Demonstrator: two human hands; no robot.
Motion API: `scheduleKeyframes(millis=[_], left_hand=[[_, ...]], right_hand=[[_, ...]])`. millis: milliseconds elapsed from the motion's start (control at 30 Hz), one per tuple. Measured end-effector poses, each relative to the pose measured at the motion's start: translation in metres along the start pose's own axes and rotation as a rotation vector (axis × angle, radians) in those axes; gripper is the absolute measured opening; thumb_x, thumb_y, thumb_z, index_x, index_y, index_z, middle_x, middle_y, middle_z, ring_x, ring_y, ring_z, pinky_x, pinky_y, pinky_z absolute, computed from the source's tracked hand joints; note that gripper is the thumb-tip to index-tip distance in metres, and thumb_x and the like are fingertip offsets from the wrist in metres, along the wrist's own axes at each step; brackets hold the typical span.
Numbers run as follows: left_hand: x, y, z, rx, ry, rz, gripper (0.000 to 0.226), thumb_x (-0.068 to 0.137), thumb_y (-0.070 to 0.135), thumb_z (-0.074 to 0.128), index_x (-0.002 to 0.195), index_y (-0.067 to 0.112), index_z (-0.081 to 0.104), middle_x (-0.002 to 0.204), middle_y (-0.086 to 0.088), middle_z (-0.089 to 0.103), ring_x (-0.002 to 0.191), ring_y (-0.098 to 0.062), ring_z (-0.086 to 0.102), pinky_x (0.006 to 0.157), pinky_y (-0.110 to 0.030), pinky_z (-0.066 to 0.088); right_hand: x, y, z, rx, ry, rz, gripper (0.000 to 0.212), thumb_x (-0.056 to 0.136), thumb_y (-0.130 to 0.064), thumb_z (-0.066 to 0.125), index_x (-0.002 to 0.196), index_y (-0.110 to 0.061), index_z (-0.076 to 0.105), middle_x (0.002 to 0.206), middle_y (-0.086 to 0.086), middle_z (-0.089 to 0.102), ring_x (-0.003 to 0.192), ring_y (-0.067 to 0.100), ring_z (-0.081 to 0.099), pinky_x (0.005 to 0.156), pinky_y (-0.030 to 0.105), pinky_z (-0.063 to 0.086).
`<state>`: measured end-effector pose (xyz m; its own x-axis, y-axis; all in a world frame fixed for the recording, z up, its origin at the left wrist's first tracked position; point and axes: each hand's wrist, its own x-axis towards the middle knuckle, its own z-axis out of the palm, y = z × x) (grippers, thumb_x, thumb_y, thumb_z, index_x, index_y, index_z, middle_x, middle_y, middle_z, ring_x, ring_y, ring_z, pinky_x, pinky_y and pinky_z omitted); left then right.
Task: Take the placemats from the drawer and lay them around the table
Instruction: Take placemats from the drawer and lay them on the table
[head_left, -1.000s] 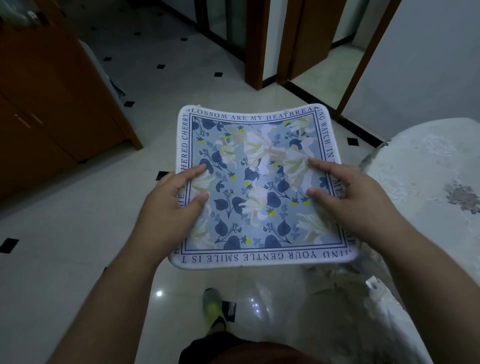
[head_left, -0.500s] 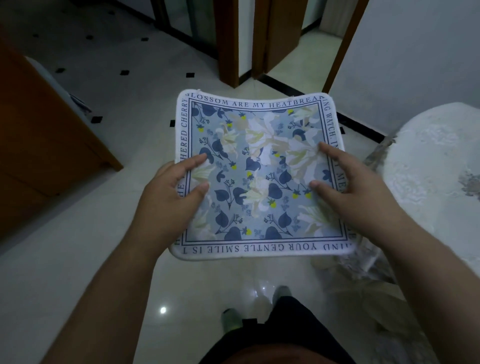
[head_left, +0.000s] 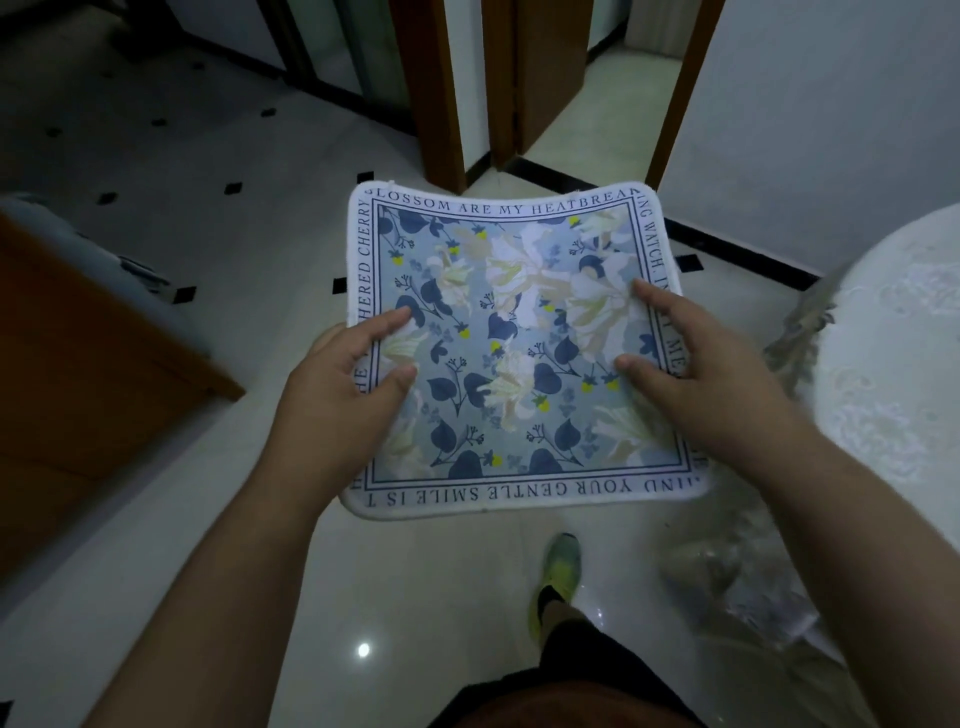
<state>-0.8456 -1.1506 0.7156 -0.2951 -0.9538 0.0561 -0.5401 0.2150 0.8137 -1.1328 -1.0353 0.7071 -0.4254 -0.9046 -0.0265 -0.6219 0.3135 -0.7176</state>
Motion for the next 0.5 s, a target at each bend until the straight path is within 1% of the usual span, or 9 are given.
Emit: scheduleKeyframes(millis=[133, 300, 500], left_hand=[[0.065, 0.014, 0.022, -0.027, -0.028, 0.02, 0.043, 0.094, 0.024, 0.07, 0.13, 0.046, 0.063, 0.127, 0.016, 0.058, 0.117, -0.008, 0.062, 0.102, -0.044, 0.053], [0.132, 0.036, 0.059, -0.048, -0.046, 0.021, 0.043, 0.094, 0.023, 0.071, 0.13, 0.045, 0.064, 0.129, 0.018, 0.058, 0.119, -0.004, 0.06, 0.105, -0.042, 0.051], [0.197, 0.062, 0.099, -0.045, -0.105, 0.049, 0.043, 0.093, 0.023, 0.071, 0.131, 0.043, 0.064, 0.127, 0.015, 0.058, 0.118, 0.0, 0.058, 0.107, -0.039, 0.049]], right_hand=[[0.064, 0.009, -0.013, 0.016, 0.026, 0.009, 0.068, 0.091, -0.032, 0.071, 0.15, -0.043, 0.038, 0.147, -0.006, 0.049, 0.126, 0.017, 0.053, 0.107, 0.033, 0.043], [0.126, 0.026, -0.042, 0.002, 0.037, 0.047, 0.068, 0.091, -0.031, 0.071, 0.15, -0.042, 0.039, 0.147, -0.006, 0.05, 0.126, 0.014, 0.053, 0.103, 0.025, 0.039], [0.173, 0.044, -0.072, -0.037, 0.074, 0.097, 0.059, 0.091, -0.032, 0.07, 0.145, -0.042, 0.047, 0.139, -0.005, 0.052, 0.118, 0.011, 0.053, 0.106, 0.032, 0.042]])
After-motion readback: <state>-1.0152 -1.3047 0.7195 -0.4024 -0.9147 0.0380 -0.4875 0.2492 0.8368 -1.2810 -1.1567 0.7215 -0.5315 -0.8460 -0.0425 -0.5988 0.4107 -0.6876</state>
